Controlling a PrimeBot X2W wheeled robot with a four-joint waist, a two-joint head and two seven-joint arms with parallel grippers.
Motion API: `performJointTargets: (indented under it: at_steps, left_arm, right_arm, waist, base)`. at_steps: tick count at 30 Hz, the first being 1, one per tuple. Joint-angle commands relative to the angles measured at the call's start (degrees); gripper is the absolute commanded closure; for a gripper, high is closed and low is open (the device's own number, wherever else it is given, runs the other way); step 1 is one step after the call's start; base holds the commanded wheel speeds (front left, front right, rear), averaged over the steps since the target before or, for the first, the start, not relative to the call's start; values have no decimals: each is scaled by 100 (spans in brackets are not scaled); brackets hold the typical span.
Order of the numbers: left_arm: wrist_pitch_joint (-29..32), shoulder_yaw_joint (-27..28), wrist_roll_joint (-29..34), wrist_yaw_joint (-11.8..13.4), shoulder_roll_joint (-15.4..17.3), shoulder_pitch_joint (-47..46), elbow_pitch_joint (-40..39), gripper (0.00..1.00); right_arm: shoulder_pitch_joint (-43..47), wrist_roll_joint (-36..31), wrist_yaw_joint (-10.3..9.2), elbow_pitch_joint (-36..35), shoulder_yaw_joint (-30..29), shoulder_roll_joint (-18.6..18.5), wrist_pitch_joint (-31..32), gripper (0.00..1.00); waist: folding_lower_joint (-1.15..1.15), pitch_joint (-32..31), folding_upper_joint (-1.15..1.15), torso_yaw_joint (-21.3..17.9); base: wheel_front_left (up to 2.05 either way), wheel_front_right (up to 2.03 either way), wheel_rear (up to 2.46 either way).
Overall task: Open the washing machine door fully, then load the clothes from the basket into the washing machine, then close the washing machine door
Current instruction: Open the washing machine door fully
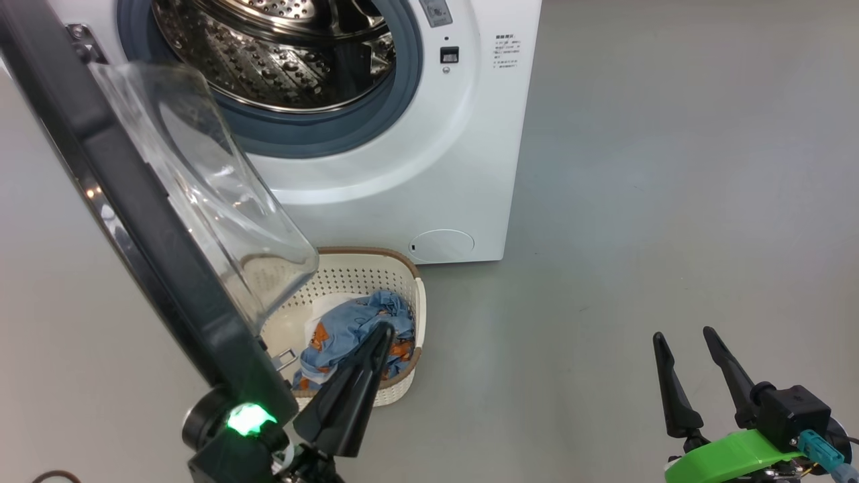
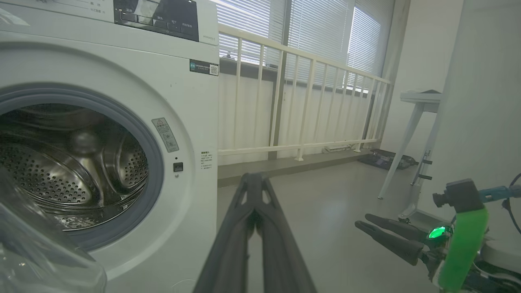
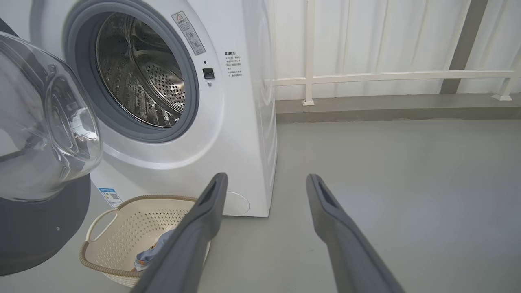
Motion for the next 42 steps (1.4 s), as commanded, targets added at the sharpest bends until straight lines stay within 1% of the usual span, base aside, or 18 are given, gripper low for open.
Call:
performJointTargets:
  at_steps: [1, 6, 13, 21, 26, 30, 35, 42]
  left_arm:
    - [-29, 212, -2, -14, 57, -47, -39, 100]
    - [-29, 284, -1, -14, 90, 31, 379, 100]
    - [-29, 586, -230, -14, -24, 28, 1118, 100]
    - [-29, 855, -387, -14, -147, -91, 1521, 100]
    - [-29, 827, -436, -14, -151, -286, 1824, 100]
    - [-29, 920, -519, -14, -207, -390, 1935, 100]
    - [-29, 1004, -520, -14, -200, -382, 1999, 100]
    - [-29, 1000, -532, -14, -242, -321, 1962, 100]
  right_arm:
    - [-125, 80, 16, -136, 156, -20, -68, 0]
    - [-140, 110, 16, -153, 198, -20, -68, 0]
    - [-148, 111, 16, -134, 228, -20, -68, 0]
    - [-155, 119, 16, -139, 223, -20, -68, 0]
    - [-172, 164, 16, -123, 285, -20, -68, 0]
    - [-190, 194, 16, -95, 311, -20, -68, 0]
    - [-181, 202, 16, -91, 287, -20, -68, 0]
    - [-185, 199, 16, -88, 265, -20, -68, 0]
  waist:
    - [0, 3, 0, 7]
    - [0, 16, 0, -1]
    - [0, 29, 0, -43]
    - [0, 32, 0, -71]
    - [0, 63, 0, -84]
    - [0, 81, 0, -101]
    - [0, 109, 0, -112]
    - [0, 123, 0, -22]
  base:
    - [0, 0, 0]
    - [0, 0, 0]
    - [0, 0, 0]
    - [0, 0, 0]
    - [0, 0, 0]
    - [0, 0, 0]
    - [0, 0, 0]
    - [0, 0, 0]
